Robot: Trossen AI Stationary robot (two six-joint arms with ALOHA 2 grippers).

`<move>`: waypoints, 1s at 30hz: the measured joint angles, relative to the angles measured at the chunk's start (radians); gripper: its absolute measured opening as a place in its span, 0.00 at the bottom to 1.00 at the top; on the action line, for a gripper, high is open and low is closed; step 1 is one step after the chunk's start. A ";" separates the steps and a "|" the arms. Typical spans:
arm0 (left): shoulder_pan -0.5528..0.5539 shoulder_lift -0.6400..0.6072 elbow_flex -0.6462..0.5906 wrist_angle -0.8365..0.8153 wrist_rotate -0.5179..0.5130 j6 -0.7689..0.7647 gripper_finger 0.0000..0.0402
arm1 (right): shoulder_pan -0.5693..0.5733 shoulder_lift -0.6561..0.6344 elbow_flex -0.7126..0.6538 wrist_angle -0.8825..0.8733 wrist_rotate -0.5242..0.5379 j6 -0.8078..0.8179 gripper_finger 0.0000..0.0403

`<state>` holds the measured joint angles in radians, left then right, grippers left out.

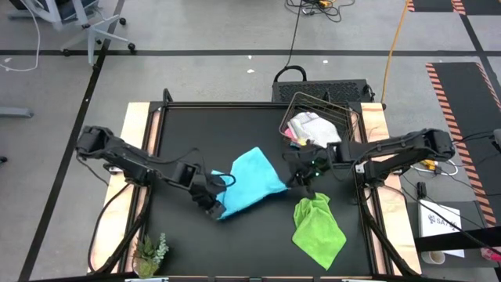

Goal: Fold microfiber towels
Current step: Fold the blue towel

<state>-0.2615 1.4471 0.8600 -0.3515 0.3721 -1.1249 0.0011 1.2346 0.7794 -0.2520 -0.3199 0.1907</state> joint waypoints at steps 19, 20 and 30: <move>0.010 0.021 0.000 0.169 -0.306 -0.009 0.21 | 0.131 0.000 -0.107 -0.032 0.000 0.075 0.03; 0.015 0.021 0.000 0.163 -0.307 -0.009 0.21 | 0.135 0.000 -0.107 -0.037 0.000 0.066 0.04; 0.032 0.021 0.000 0.128 -0.300 -0.004 0.21 | 0.178 0.000 -0.107 -0.077 0.167 0.005 0.27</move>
<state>-0.2295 1.4685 0.8600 -0.2231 0.0725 -1.1293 0.1790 1.2346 0.6727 -0.3294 -0.1527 0.1961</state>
